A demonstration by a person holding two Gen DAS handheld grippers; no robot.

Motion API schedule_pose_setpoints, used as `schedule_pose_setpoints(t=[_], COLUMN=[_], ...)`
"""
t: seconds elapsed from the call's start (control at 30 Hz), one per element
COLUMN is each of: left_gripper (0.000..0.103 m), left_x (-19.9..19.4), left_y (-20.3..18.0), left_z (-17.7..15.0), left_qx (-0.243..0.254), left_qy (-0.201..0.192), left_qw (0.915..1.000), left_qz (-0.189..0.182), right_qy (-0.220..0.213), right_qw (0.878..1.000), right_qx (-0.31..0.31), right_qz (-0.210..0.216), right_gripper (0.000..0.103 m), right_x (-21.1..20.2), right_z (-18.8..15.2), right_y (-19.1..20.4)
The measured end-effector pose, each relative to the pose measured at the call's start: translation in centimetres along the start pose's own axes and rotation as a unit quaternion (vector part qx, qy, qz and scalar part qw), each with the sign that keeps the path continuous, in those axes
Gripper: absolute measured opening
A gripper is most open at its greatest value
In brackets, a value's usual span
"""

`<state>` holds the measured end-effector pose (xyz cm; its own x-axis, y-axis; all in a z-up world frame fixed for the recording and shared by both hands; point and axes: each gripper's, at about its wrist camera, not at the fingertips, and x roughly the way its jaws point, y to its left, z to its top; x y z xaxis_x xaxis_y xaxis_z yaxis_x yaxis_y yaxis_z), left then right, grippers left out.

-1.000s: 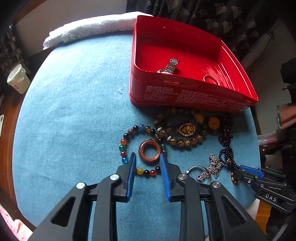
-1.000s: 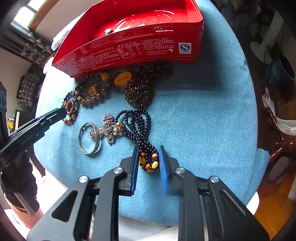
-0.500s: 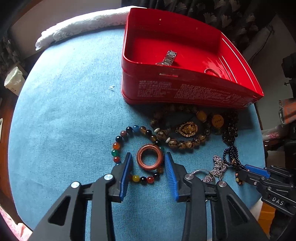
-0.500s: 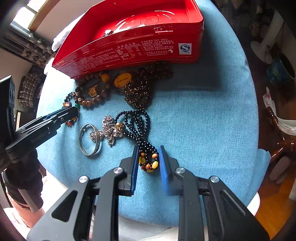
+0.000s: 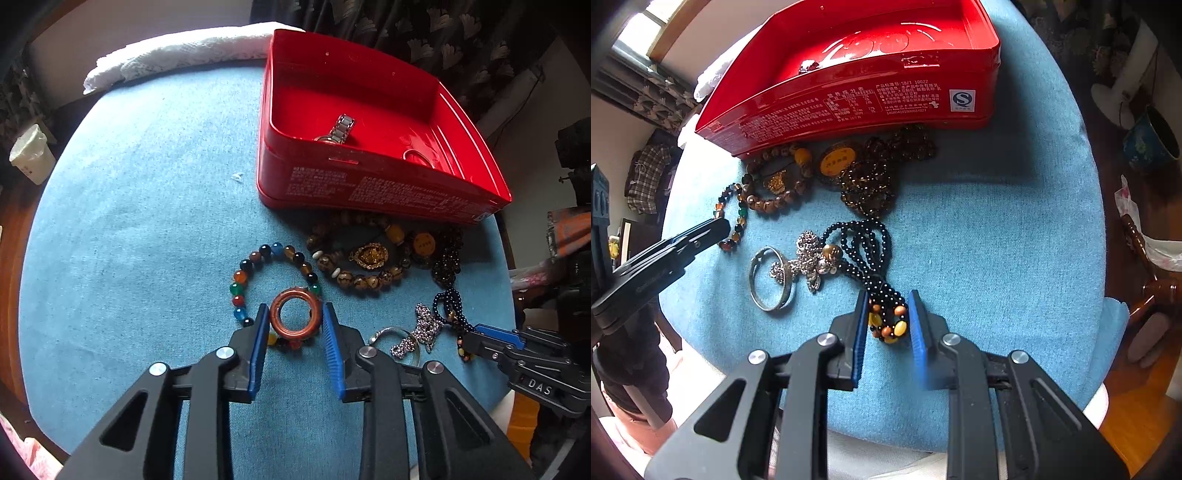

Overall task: Organize jewelry
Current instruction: 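Close the left tool on the brown wooden ring, then carry the ring into the red tin with the left tool while the right tool drops the necklace in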

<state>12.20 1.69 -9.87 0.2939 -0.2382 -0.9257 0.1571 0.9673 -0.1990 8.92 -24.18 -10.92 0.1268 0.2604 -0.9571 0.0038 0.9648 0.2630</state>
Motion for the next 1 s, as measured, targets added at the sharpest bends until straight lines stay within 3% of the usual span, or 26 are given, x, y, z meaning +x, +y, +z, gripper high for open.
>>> schedule_pose_setpoints(t=[0.3, 0.6, 0.77, 1.0], left_gripper=[0.029, 0.029, 0.029, 0.029], left_x=[0.2, 0.3, 0.4, 0.1], left_y=[-1.0, -1.2, -1.2, -1.3], left_z=[-1.4, -1.2, -1.1, -1.3], left_qx=[0.014, 0.016, 0.015, 0.015], left_qy=[0.021, 0.018, 0.019, 0.016], left_qw=[0.9997, 0.9997, 0.9997, 0.9997], left_qz=[0.000, 0.005, 0.006, 0.008], right_qy=[0.003, 0.001, -0.003, -0.002], right_qw=[1.000, 0.999, 0.998, 0.999], right_qx=[-0.006, -0.032, -0.048, -0.026], right_qz=[-0.008, -0.030, -0.049, -0.039], right_gripper=[0.029, 0.030, 0.025, 0.017], right_x=[0.4, 1.2, 1.5, 1.1], right_z=[0.3, 1.2, 1.2, 0.8], right_y=[0.7, 1.8, 2.4, 1.6])
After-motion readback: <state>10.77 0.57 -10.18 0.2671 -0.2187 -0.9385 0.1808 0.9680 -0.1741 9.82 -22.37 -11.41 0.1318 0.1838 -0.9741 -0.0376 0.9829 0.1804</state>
